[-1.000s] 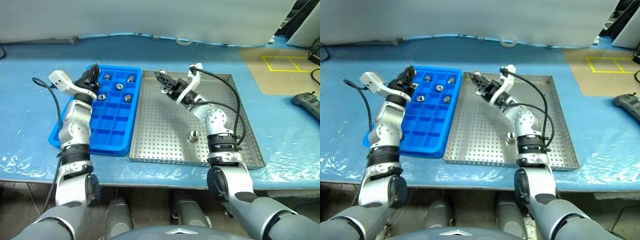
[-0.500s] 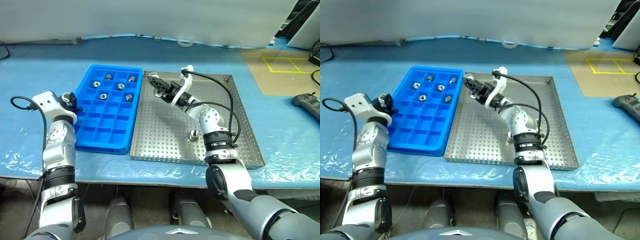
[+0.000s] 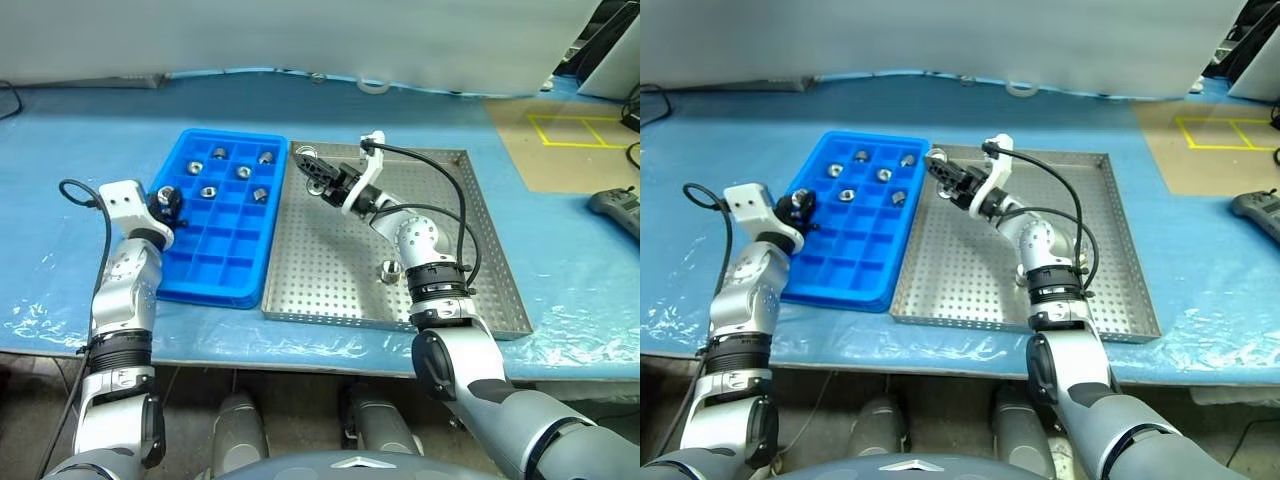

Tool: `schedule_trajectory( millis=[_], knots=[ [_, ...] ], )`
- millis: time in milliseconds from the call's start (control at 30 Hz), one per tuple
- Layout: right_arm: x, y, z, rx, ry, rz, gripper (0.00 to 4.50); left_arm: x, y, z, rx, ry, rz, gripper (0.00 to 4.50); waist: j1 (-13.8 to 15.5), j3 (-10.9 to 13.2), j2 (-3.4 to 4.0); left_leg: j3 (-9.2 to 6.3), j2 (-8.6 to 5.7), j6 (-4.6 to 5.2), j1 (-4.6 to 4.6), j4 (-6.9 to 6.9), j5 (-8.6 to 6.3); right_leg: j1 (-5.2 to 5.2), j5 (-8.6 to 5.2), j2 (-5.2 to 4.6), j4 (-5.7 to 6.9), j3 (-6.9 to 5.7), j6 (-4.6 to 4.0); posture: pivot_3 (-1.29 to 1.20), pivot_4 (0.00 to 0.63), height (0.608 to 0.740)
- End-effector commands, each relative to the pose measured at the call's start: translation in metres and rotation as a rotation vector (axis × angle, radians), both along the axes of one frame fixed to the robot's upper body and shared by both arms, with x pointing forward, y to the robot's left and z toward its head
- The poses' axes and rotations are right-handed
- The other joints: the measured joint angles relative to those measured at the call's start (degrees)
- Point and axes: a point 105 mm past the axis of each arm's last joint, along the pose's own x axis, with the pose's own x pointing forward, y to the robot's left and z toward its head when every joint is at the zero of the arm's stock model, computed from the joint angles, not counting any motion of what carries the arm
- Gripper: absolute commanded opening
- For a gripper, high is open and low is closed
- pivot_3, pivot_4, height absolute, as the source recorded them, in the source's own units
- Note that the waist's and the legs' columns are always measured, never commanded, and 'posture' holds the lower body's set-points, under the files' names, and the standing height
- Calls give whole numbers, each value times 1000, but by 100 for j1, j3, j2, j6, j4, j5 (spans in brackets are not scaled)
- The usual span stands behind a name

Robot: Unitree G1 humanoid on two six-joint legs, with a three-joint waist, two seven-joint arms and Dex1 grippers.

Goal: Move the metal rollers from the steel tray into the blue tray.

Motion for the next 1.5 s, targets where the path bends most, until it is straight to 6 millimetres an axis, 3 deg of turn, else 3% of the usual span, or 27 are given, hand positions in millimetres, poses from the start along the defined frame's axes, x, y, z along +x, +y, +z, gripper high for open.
schedule_trajectory(
  millis=[33, 233, 333, 433, 600, 700, 733, 867, 933, 1000, 1067, 1267, 1367, 1500],
  knots=[
    [-2, -3, 17, 24, -64, -13, 1256, 0, 4, 13, 47, -24, 14, 2017, -4, 0, 0, 0, 0, 0, 0, 0, 0, 0, 0, 0, 0, 1, 0, -338, 150, 740],
    [-1, -5, 15, 22, -60, -23, 1256, 1, 12, 18, 20, -45, 66, 3894, -2, 0, 0, 0, 0, 0, 0, 0, 0, -2, 0, 0, 2, 0, 0, -340, 150, 740],
    [-1, -4, 16, 26, -62, -22, 1256, 2, 7, 25, 1, -80, 37, 3894, -8, 0, 0, 0, 0, -2, 1, 1, 1, -3, 1, 0, 2, 2, -1, -340, 150, 740],
    [-2, -2, 18, 24, -73, -6, 1256, 7, -14, 35, -21, -137, -55, 3894, -2, 0, 0, 0, 0, -3, 1, 1, 2, -2, 1, 0, 3, 2, -1, -340, 150, 740],
    [-24, 11, 23, 0, -137, 140, 1256, 8, -87, 61, -190, -269, -424, 3894, 45, 0, -1, 0, -4, 1, -8, 3, 1, -2, 1, -3, 1, 2, -2, -361, 150, 740],
    [-30, 13, 23, -28, -160, 159, 1256, 5, -112, 71, -202, -313, -550, 3894, 31, 0, -1, 0, -3, 5, -7, 1, 1, -2, 2, -2, 0, 3, -2, -376, 150, 740],
    [-31, 14, 22, -46, -167, 159, 1256, 7, -108, 73, -223, -324, -531, 3894, 14, 0, -1, 0, -2, 4, -6, 1, 1, -3, 2, -1, 1, 3, -2, -380, 150, 740],
    [-28, 21, 7, -212, -201, 121, 1256, 19, -53, 87, -326, -412, -265, 3894, -56, 0, -1, 0, -1, -8, 6, 1, 6, -3, 3, 3, 4, 10, -4, -382, 150, 740],
    [-17, 22, 2, -267, -183, 47, 1256, 17, -21, 94, -376, -469, -147, 3894, -120, 0, -1, 0, -1, -13, 10, 1, 9, -3, 4, 6, 5, 12, -4, -370, 150, 740],
    [-11, 24, 8, -243, -179, 22, 1256, 10, 1, 103, -372, -521, -78, 3894, -155, 0, 0, 0, 0, -16, 10, 2, 11, -3, 4, 7, 5, 14, -4, -353, 150, 740],
    [-9, 27, 13, -230, -184, 21, 1256, 6, 10, 107, -349, -544, -51, 3894, -136, 0, 0, 0, -1, -15, 4, 2, 10, -5, 4, 6, 2, 11, -4, -339, 150, 740],
    [-20, 76, 25, -342, -315, 153, 1256, -16, 27, 119, -218, -583, 13, 3894, -66, 0, -1, -2, 0, -5, -4, -3, 6, -8, 5, 5, 1, 3, -4, -249, 150, 740],
    [-21, 95, 26, -414, -373, 167, 1256, -25, 31, 117, -193, -580, 37, 3894, -20, 0, -1, -2, 3, -9, -6, -4, 4, -13, 5, 5, 3, 0, -4, -182, 150, 740],
    [-33, 116, 32, -370, -401, 262, 1256, -48, 34, 108, -130, -561, 98, 3894, 79, 1, -1, -2, 6, -11, -12, -6, 3, -15, 4, 0, 2, -8, -6, -58, 150, 740]
  ],
)
